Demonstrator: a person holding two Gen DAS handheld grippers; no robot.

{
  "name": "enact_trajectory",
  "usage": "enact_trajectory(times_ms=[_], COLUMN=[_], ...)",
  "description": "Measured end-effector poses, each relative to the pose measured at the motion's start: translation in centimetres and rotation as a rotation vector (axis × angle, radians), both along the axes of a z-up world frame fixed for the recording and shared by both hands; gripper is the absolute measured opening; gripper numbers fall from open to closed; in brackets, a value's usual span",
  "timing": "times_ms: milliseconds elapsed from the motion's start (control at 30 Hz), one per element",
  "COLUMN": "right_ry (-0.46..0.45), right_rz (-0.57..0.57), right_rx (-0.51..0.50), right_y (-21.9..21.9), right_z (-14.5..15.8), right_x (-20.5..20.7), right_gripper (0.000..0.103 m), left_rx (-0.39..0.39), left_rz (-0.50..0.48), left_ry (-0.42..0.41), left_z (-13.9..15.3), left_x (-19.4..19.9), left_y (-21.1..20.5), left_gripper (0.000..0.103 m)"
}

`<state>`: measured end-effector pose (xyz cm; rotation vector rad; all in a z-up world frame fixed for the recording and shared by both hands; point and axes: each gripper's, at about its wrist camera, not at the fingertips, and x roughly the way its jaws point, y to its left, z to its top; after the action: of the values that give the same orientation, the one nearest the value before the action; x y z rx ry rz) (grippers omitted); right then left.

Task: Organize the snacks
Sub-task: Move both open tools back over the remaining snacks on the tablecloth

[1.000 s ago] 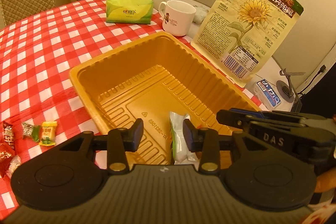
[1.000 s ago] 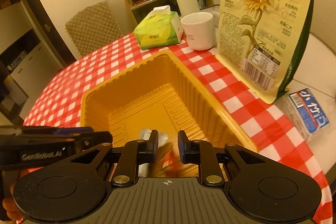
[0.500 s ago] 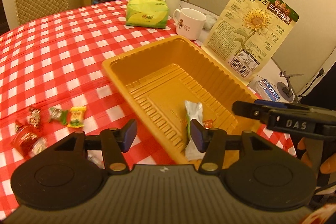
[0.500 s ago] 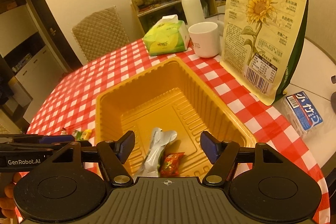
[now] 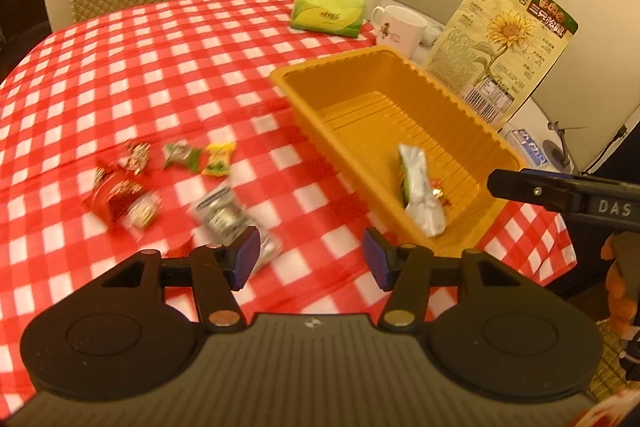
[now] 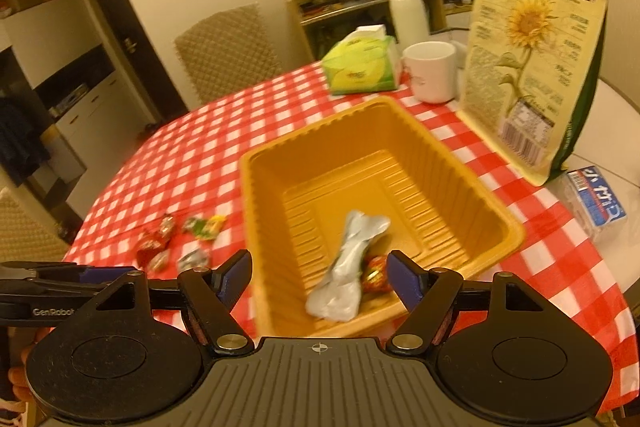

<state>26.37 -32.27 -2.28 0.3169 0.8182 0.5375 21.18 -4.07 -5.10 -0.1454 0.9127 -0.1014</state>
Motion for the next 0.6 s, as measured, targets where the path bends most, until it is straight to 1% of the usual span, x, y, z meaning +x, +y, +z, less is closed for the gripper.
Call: enact_trajectory(times_ms=[300,600], right_ry=[0.006,0.021], right_rz=[0.097,0.187], right_rx=[-0.003,-0.025], right_y=[3.2,7.8], right_z=[0.4,0.3], right_x=[-3.1,-4.2], right_gripper=[0.074,0.074], left_rx=[0.008,0.022], left_rz=[0.046,0.096], left_ry=[0.029,0.034], left_z=[-0.5,-0.5], left_x=[-3.0,-4.7], left_y=[2.9,6.3], left_gripper=[0.053,0.053])
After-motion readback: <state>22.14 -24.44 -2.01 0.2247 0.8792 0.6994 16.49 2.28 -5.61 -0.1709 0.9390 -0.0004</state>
